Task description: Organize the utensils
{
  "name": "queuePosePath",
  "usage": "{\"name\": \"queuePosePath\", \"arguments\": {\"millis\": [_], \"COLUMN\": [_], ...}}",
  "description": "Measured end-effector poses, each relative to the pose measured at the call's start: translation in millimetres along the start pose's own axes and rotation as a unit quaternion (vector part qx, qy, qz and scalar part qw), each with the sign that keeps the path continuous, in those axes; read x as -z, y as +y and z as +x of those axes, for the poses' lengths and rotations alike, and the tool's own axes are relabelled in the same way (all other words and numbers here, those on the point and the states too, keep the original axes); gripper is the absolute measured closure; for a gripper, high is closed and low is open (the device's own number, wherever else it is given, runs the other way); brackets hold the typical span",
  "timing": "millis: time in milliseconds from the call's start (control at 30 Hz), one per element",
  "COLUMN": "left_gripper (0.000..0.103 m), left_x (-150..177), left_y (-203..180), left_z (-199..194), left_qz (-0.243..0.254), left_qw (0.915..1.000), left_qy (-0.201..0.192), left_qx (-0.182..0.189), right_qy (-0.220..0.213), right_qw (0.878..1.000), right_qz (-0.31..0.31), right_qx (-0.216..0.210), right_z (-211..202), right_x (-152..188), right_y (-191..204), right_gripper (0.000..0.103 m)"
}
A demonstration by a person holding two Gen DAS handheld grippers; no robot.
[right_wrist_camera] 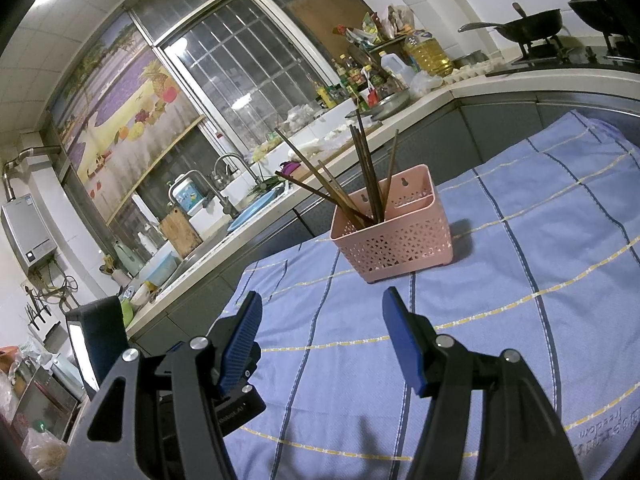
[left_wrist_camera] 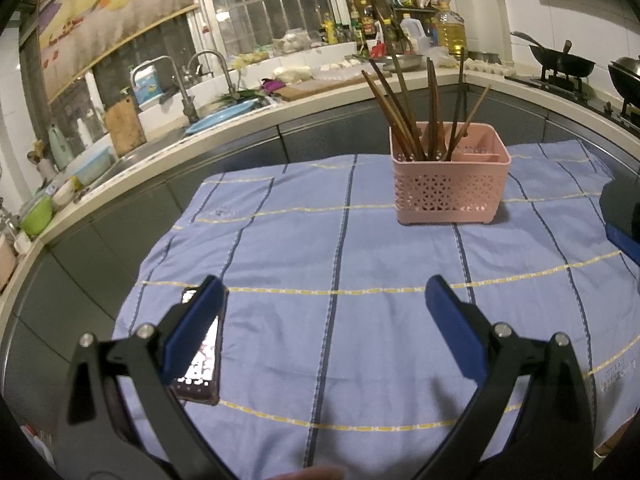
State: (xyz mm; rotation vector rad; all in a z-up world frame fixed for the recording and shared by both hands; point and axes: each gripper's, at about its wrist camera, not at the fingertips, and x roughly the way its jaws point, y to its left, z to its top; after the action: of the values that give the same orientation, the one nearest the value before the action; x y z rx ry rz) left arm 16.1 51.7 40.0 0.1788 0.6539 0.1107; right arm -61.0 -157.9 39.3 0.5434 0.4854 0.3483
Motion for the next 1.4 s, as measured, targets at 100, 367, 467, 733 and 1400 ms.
{"name": "queuePosePath", "arguments": {"millis": [100, 367, 467, 733, 1400], "left_gripper": [0.006, 0.006, 0.006, 0.006, 0.006], "left_x": [0, -1, 0, 0, 3], "left_y": [1, 2, 2, 1, -6], "left_z": [-1, -1, -1, -1, 1], "left_qz": [-0.004, -0.005, -0.005, -0.005, 0.002], "left_qw": [1.0000, 0.9999, 0.9999, 0.9999, 0.9999], "left_qy": [0.001, 0.000, 0.000, 0.001, 0.001], "left_qx": [0.008, 0.010, 0.009, 0.009, 0.014], "right_qy": [0.002, 0.007, 0.011, 0.018, 0.022], "right_qw": [1.000, 1.000, 1.000, 1.000, 1.000], "right_qz": [0.001, 0.001, 0.001, 0.001, 0.002], "right_qx": [0.000, 0.003, 0.004, 0.007, 0.012], "right_z": [0, 3, 3, 4, 7], "right_x": [1, 7, 11, 13, 10], "right_y": [-1, -1, -1, 1, 1], "right_gripper": [0.040, 0.040, 0.040, 0.040, 0.040]}}
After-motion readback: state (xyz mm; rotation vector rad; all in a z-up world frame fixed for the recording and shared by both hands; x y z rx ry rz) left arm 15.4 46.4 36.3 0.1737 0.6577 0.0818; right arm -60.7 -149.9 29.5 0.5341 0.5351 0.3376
